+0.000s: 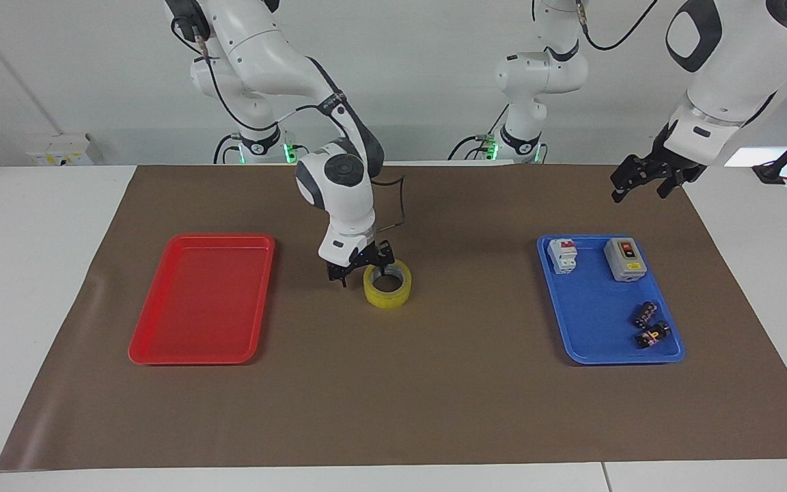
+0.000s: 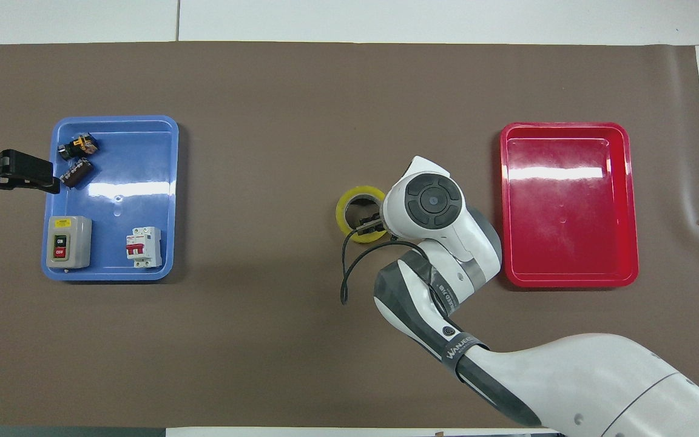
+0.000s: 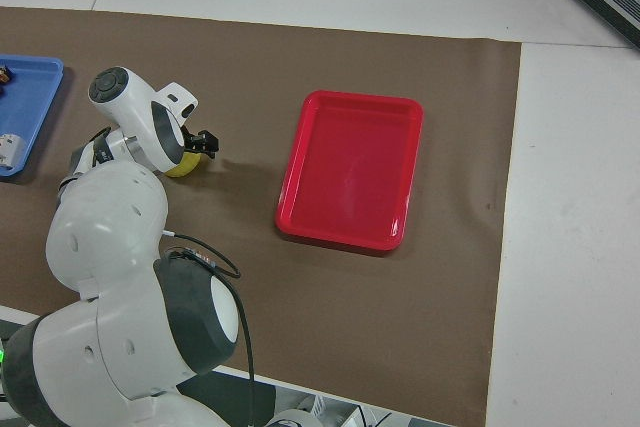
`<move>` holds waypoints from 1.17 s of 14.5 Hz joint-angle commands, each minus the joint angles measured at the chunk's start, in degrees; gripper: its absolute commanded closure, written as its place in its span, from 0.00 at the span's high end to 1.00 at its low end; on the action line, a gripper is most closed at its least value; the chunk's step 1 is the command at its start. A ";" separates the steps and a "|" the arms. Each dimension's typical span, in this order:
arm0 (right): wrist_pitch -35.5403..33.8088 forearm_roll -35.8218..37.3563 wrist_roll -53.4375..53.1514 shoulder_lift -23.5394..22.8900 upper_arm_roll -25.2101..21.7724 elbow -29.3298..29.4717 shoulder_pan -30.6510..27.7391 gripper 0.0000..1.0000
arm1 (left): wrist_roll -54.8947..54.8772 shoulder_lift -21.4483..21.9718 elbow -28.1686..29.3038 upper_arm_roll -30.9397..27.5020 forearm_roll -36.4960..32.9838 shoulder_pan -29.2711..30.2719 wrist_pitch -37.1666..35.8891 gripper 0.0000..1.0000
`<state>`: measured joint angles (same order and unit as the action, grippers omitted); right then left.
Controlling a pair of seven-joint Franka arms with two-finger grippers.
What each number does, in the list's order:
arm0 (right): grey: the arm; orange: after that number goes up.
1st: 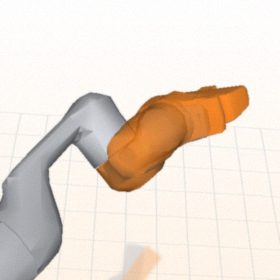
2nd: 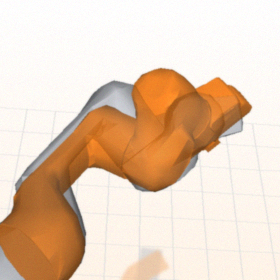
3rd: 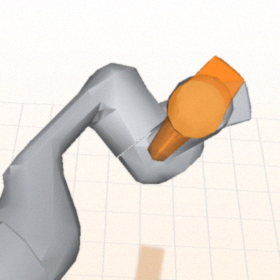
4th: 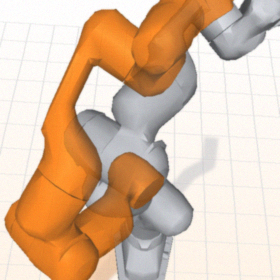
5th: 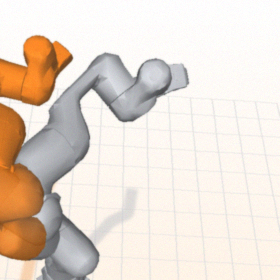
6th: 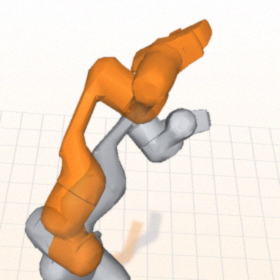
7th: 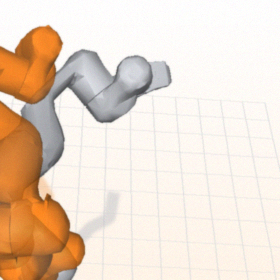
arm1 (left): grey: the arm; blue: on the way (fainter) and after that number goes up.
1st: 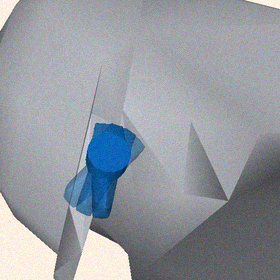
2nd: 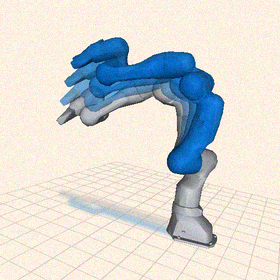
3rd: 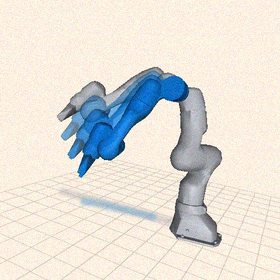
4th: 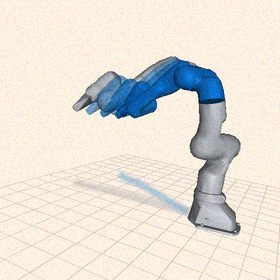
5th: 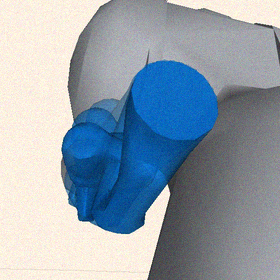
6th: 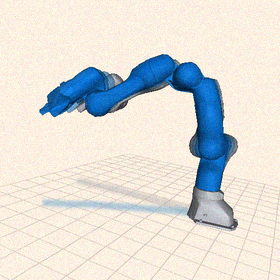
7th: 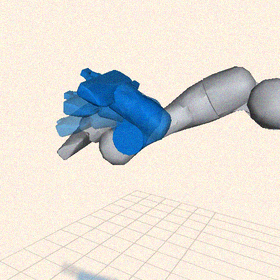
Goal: Place and move tape with both arms
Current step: 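Grasp the tape roll's rim with the right gripper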
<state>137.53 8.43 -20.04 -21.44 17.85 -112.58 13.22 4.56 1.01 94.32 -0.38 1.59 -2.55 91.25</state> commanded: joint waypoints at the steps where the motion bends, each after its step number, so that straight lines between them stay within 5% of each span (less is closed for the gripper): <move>1: 1.42 1.94 -1.32 -0.53 -0.01 0.34 0.23 0.87 | -0.69 1.63 1.65 0.30 1.49 0.88 0.06 1.00; 3: 1.60 2.81 -1.40 -0.70 -0.01 0.34 0.14 0.29 | -0.69 1.63 1.56 0.30 1.49 0.88 0.06 1.00; 6: 1.60 2.90 -1.49 -0.70 0.08 0.26 0.05 0.00 | -0.69 1.63 1.65 0.47 1.49 0.88 0.06 1.00; 11: 0.38 2.90 -3.77 -0.70 -0.01 1.04 -0.30 0.00 | -0.69 1.63 1.56 0.30 1.49 0.88 0.06 1.00; 17: -18.07 1.94 -3.69 6.13 0.17 11.68 -6.34 0.00 | -0.69 1.63 1.56 0.30 1.49 0.88 0.06 1.00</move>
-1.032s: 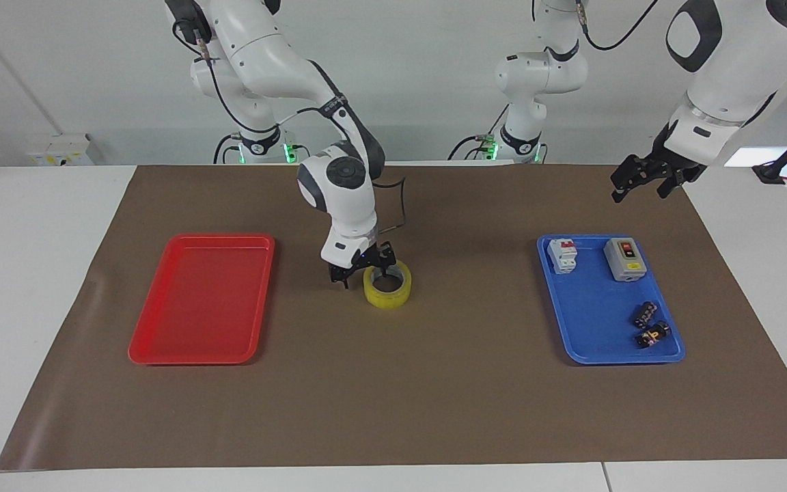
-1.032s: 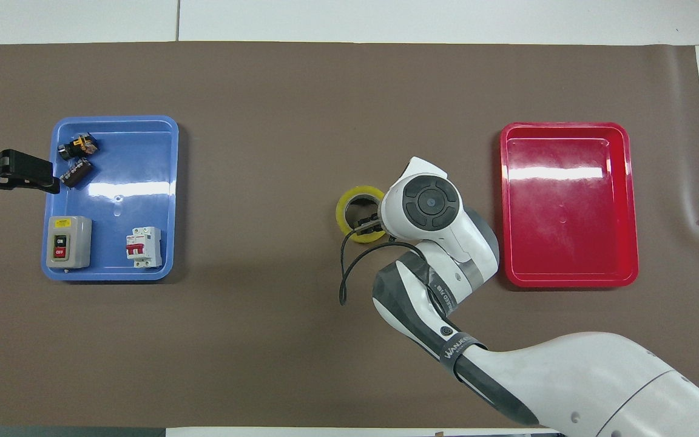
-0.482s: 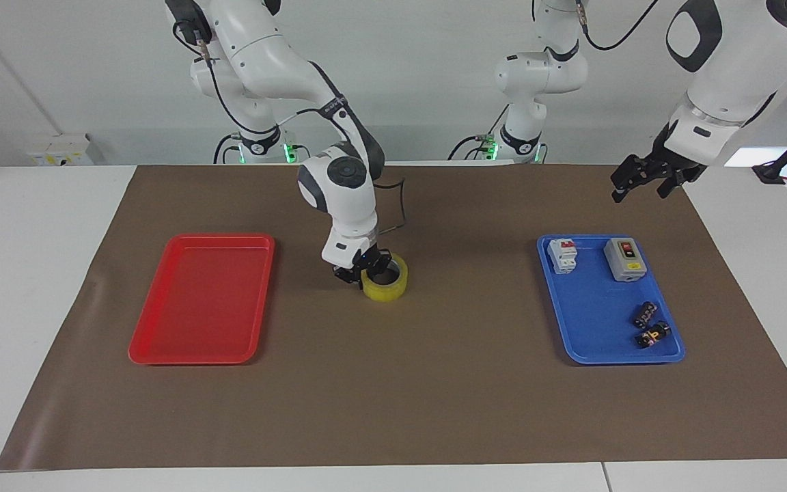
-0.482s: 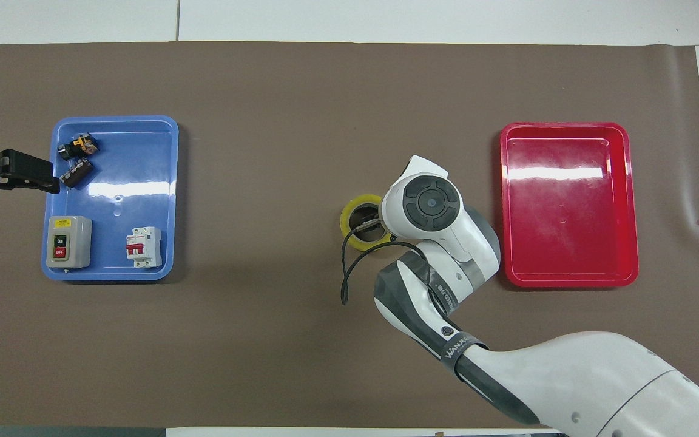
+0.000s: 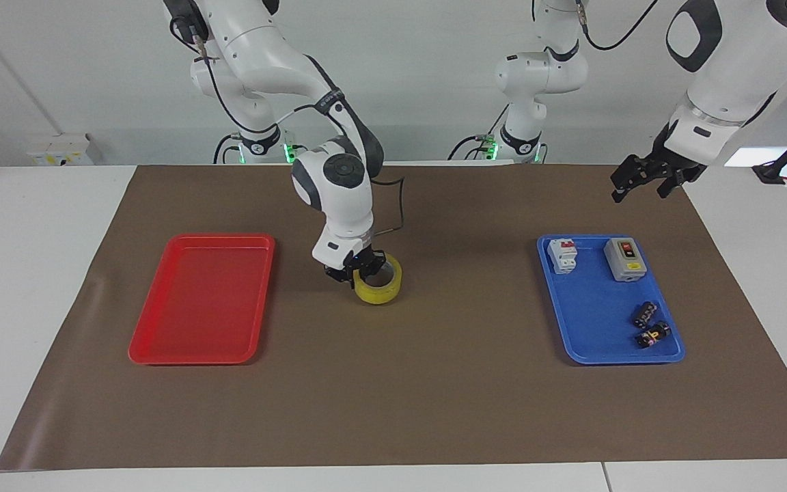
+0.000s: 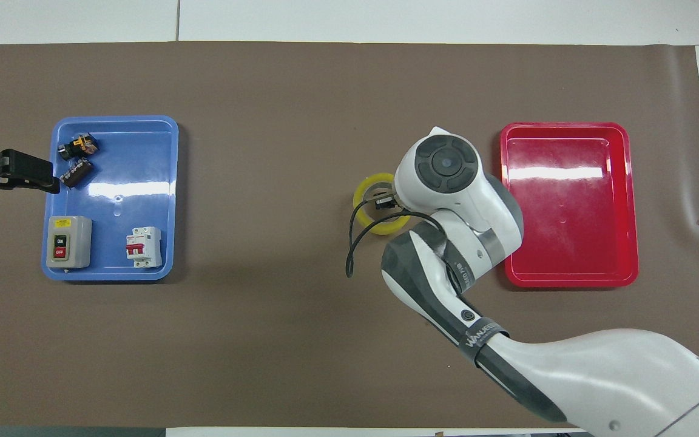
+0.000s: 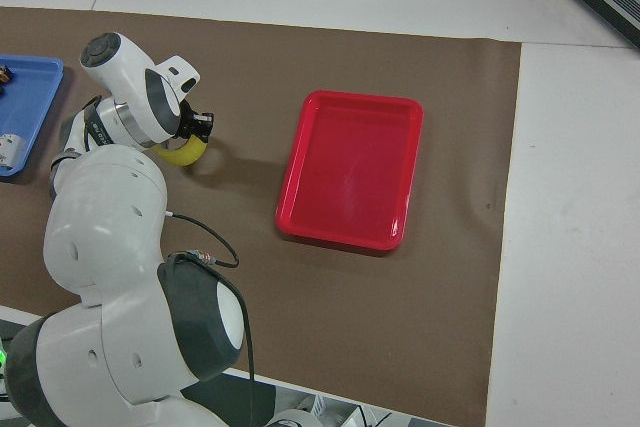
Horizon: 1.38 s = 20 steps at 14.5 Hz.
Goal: Place and move tape with both arms
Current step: 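Carry the tape roll with the right gripper into the red tray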
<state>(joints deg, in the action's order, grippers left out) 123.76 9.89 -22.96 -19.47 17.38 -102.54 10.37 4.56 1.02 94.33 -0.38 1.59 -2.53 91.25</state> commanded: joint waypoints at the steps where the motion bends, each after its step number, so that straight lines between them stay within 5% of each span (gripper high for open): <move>1: -5.71 0.48 -0.25 6.00 0.64 1.56 -5.34 0.00 | -0.69 1.62 1.56 0.29 1.48 0.86 0.06 1.00; 8: -8.63 0.48 20.38 9.27 0.64 -1.33 -21.34 0.00 | -0.69 1.62 1.65 0.47 1.48 0.86 0.06 1.00; 12: 2.51 0.39 30.94 11.90 0.64 -11.52 -30.39 0.00 | -0.69 1.62 1.65 0.29 1.48 0.86 0.06 1.00; 20: 11.06 -0.31 32.80 10.68 0.55 -19.18 -34.02 0.00 | -0.69 1.62 1.65 0.29 1.48 0.86 0.06 1.00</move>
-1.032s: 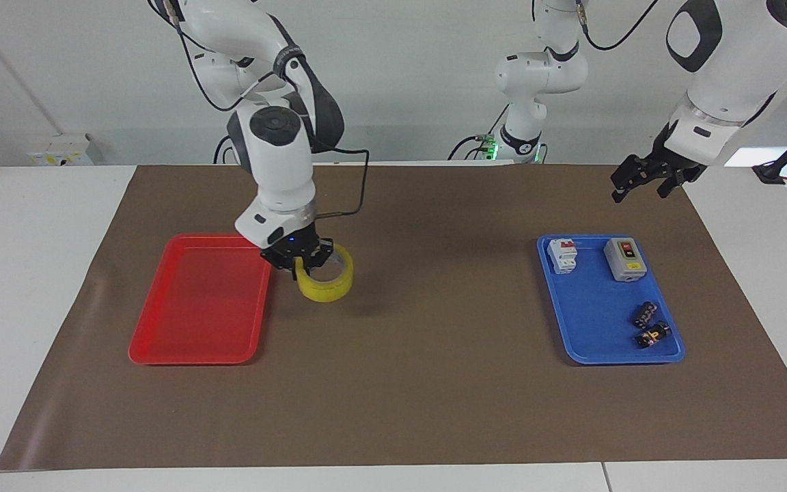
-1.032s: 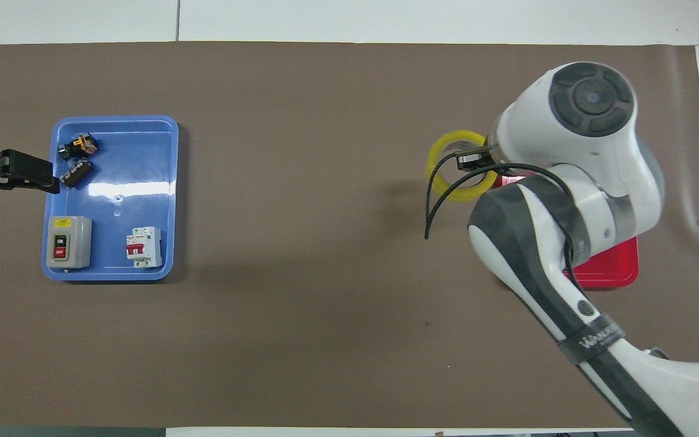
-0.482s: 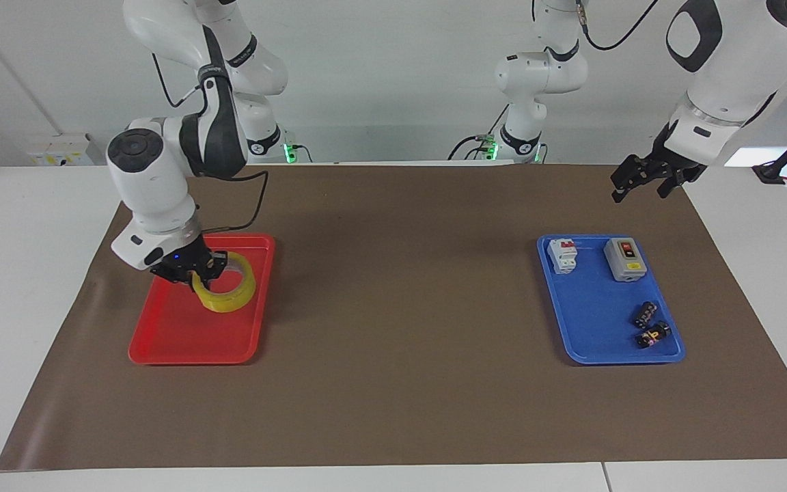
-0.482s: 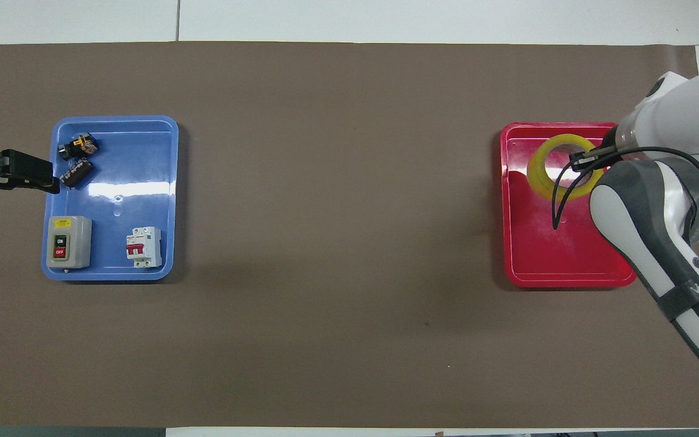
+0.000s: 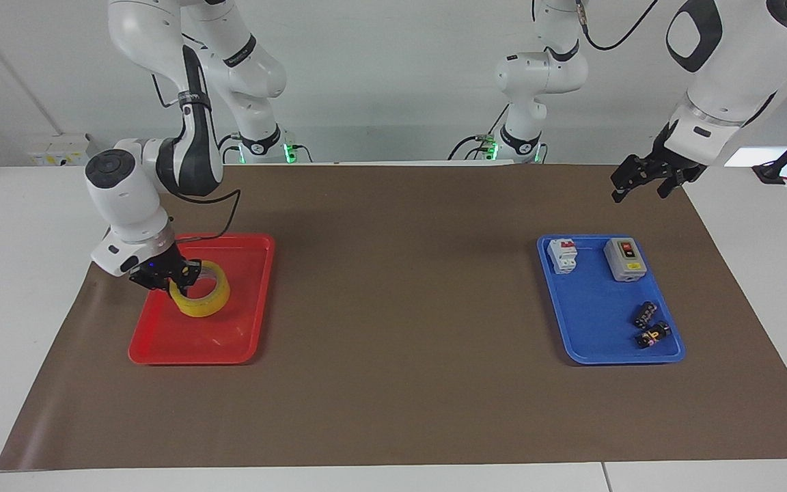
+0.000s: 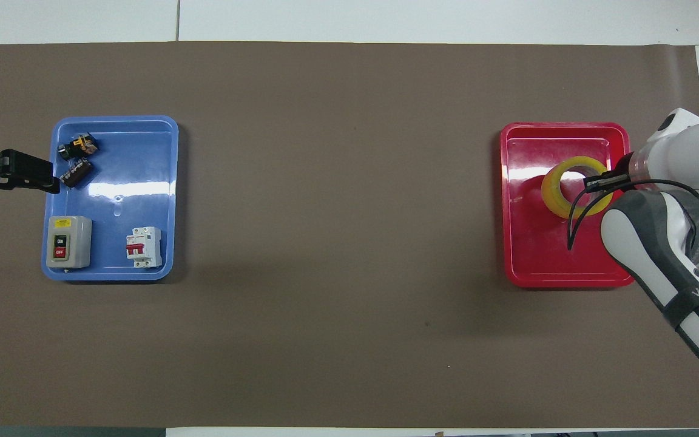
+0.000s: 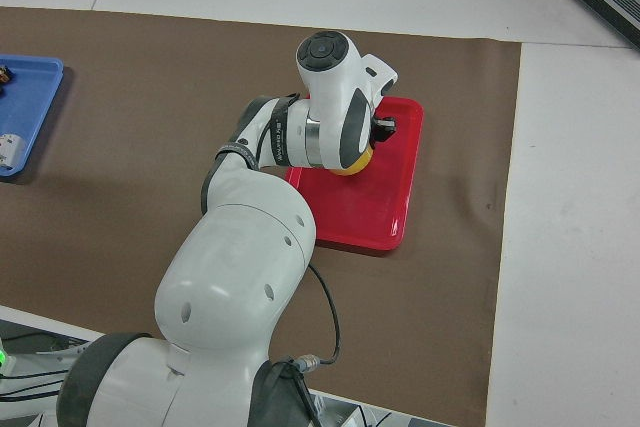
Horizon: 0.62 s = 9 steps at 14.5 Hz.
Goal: Place and move tape with both arms
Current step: 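Carry the tape roll with the right gripper into the red tray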
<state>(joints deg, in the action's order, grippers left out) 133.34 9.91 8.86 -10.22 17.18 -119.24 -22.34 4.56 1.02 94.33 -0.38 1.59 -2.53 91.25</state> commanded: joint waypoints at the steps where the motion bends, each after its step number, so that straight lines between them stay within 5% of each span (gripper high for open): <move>1: 1.49 -0.42 0.98 1.60 0.75 -2.93 -1.39 0.00 | -0.69 1.62 1.65 0.29 1.48 0.86 0.06 1.00; 9: 7.55 -0.33 0.89 0.91 0.75 -6.80 -2.36 0.00 | -0.69 1.62 1.56 0.29 1.48 0.86 0.06 1.00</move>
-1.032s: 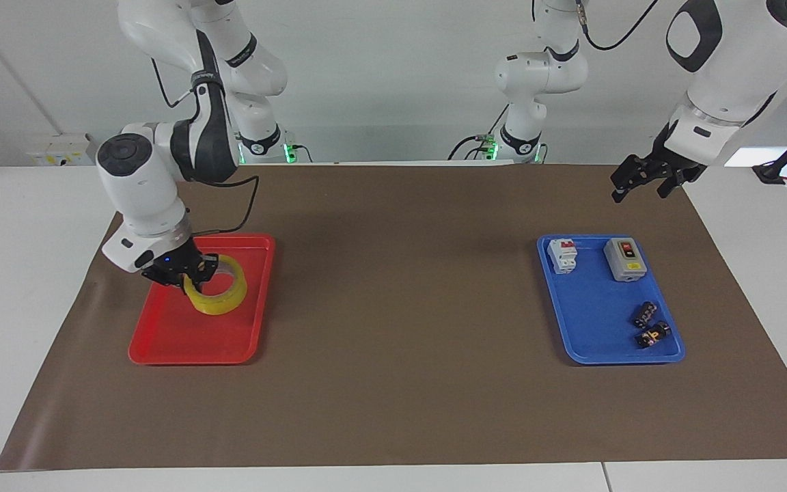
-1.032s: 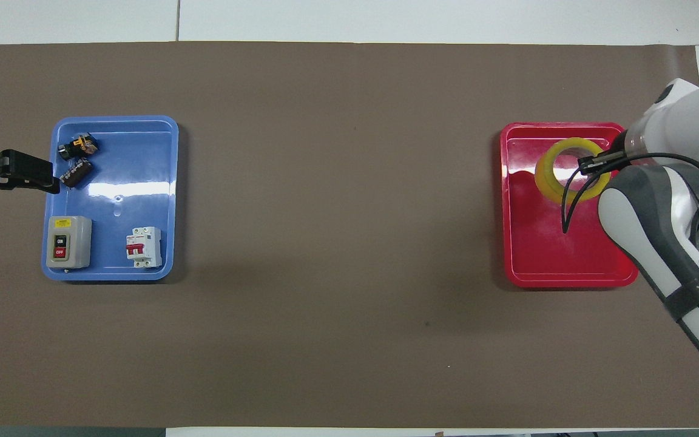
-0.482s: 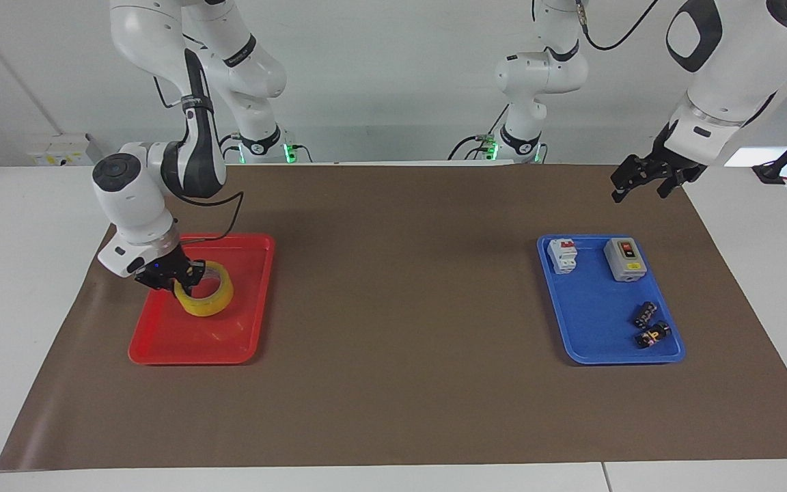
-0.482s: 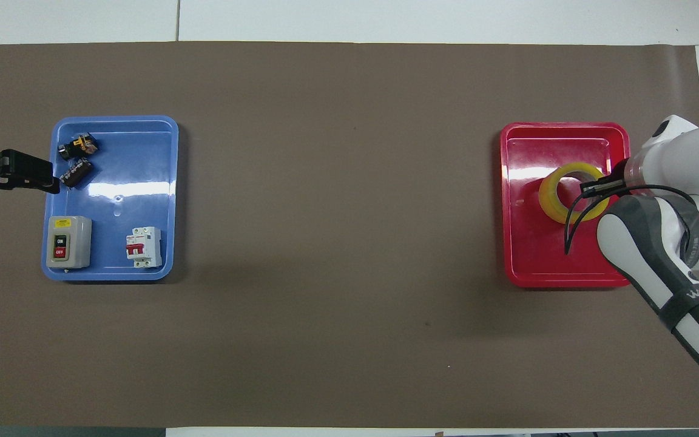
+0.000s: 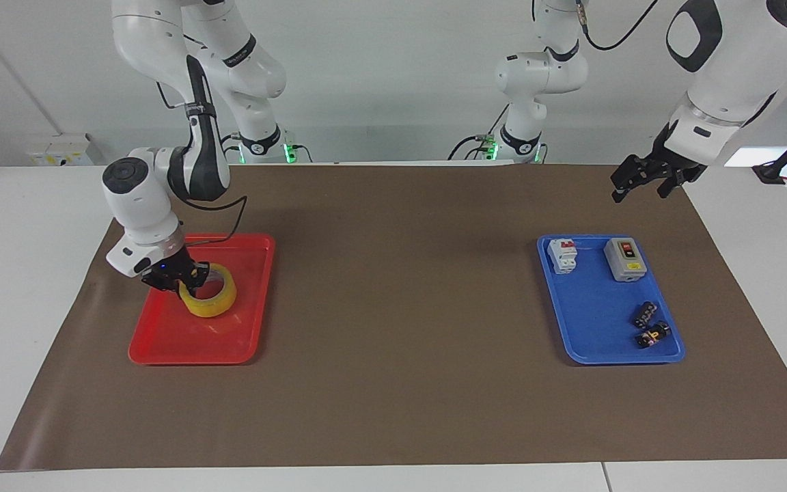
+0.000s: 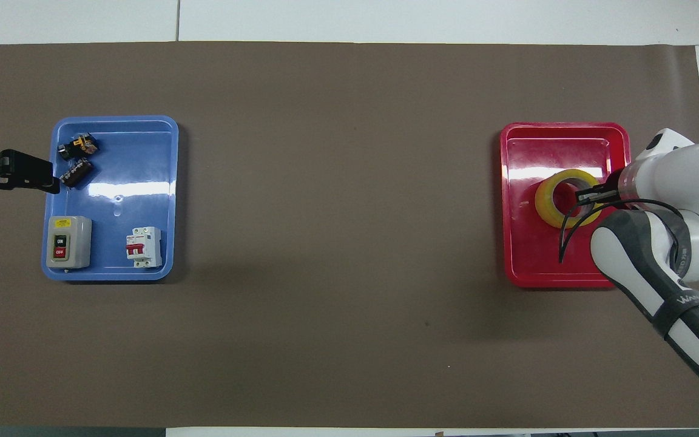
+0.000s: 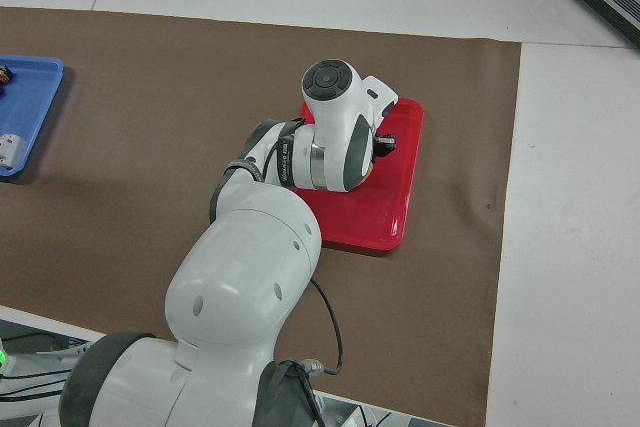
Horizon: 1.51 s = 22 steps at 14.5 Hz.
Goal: Place and move tape with both arms
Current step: 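Lower the tape roll into the red tray and open the right gripper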
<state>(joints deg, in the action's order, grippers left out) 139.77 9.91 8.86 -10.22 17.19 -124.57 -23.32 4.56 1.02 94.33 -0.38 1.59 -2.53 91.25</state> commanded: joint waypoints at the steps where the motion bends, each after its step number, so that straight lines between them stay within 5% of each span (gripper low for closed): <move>1: 1.21 -0.33 0.98 0.91 0.66 -1.47 -1.38 0.00 | -0.69 1.62 1.56 0.29 1.48 0.86 0.06 1.00; 10: 2.53 -0.33 0.63 0.47 0.65 -2.52 -1.55 0.00 | -0.69 1.62 1.56 0.29 1.48 0.86 0.06 1.00; 11: 2.53 -0.42 0.54 0.47 0.65 -2.52 -1.55 0.10 | -0.69 1.62 1.56 0.46 1.48 0.86 0.06 1.00; 12: 2.53 -0.33 0.54 0.47 0.65 -2.52 -1.55 0.69 | -0.69 1.62 1.65 0.29 1.48 0.86 0.06 1.00; 13: 2.53 -0.42 0.54 0.38 0.65 -2.17 -1.64 1.00 | -0.69 1.62 1.56 0.29 1.48 0.86 0.06 1.00; 16: -0.61 -0.33 -1.47 1.60 0.74 1.76 -1.12 1.00 | -0.69 1.62 1.56 0.29 1.48 0.86 0.06 1.00; 22: -24.76 -0.15 -14.81 3.45 1.09 20.91 5.46 1.00 | -0.69 1.71 1.65 0.29 1.48 0.86 0.06 1.00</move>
<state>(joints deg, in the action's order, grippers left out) 122.22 9.87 -1.12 -6.64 17.86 -109.62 -19.92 4.56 1.02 94.33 -0.38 1.59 -2.52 91.25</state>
